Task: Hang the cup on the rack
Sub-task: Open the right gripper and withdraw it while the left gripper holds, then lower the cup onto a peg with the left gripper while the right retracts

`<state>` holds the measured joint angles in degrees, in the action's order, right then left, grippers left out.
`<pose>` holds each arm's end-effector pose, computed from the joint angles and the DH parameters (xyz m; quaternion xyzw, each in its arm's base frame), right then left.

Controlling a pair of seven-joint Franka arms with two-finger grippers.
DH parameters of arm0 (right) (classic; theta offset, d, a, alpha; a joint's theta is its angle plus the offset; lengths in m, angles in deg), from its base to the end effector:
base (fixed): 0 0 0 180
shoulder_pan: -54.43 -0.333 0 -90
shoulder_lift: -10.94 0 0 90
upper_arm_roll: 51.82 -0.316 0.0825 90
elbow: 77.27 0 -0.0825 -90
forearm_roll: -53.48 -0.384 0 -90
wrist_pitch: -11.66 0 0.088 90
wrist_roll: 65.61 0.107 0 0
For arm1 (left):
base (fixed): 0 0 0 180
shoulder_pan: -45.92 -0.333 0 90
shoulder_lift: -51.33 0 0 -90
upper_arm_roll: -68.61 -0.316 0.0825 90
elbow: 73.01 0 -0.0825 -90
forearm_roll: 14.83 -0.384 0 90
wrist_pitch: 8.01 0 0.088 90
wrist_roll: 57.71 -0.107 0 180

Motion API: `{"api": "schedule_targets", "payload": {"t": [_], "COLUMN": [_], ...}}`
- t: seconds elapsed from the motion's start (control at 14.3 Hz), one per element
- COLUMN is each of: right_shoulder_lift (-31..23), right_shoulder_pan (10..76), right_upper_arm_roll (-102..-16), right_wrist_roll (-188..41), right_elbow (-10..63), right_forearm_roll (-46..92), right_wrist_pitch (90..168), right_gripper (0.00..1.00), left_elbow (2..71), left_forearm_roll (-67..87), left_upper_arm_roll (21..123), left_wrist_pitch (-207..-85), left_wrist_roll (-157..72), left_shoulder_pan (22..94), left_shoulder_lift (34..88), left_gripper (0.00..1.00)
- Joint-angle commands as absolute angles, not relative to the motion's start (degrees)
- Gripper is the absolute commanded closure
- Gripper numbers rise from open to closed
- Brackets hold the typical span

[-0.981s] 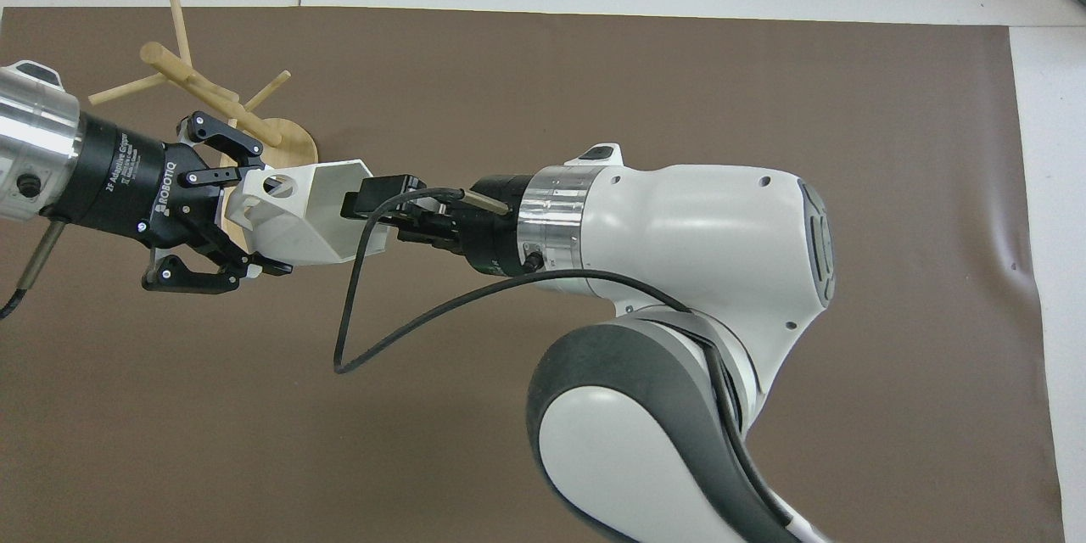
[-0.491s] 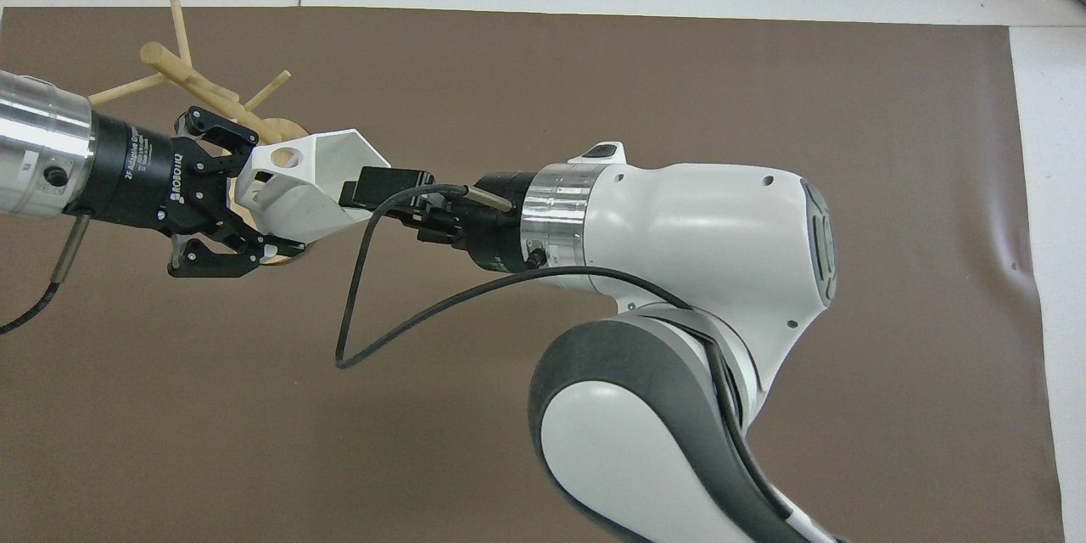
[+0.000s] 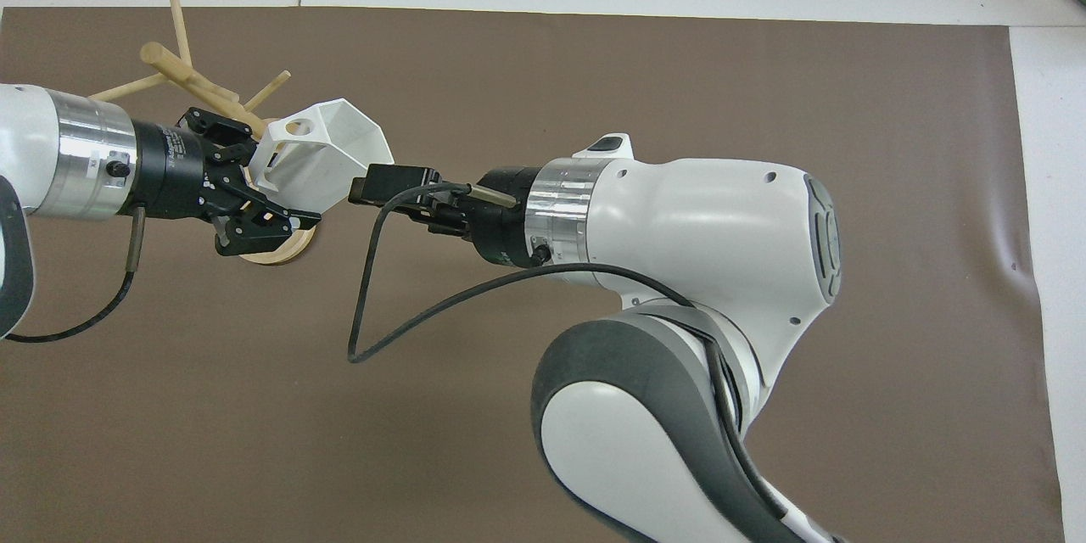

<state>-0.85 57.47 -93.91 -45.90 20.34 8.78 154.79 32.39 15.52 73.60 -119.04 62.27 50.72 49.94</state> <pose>0.5362 0.3790 0.5656 -0.8814 0.0942 -0.0602 0.4590 0.5558 -0.1314 0.5515 0.4868 0.8353 -0.2000 0.1591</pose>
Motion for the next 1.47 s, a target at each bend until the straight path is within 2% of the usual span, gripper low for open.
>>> {"api": "schedule_targets", "payload": {"t": [0.0,0.49,1.4], "right_shoulder_lift": [-0.49,-0.05,3.38], "right_shoulder_pan": [58.21,58.3,58.3], "right_upper_arm_roll": [-91.73,-84.44,-68.79], "right_wrist_roll": [-46.8,-47.24,-61.2], "right_elbow": [20.73,21.08,21.96], "right_forearm_roll": [11.54,25.94,47.13], "right_wrist_pitch": [154.48,150.45,127.42], "right_gripper": [0.0,0.0,0.0], "left_elbow": [35.45,36.59,36.68], "left_forearm_roll": [12.95,10.83,10.83], "left_upper_arm_roll": [73.27,73.19,72.57], "left_wrist_pitch": [-122.7,-129.38,-135.01], "left_wrist_roll": [68.21,76.75,83.52], "left_shoulder_pan": [51.29,50.49,48.56], "left_shoulder_lift": [48.6,51.59,55.82], "left_gripper": [1.0,1.0,1.0]}}
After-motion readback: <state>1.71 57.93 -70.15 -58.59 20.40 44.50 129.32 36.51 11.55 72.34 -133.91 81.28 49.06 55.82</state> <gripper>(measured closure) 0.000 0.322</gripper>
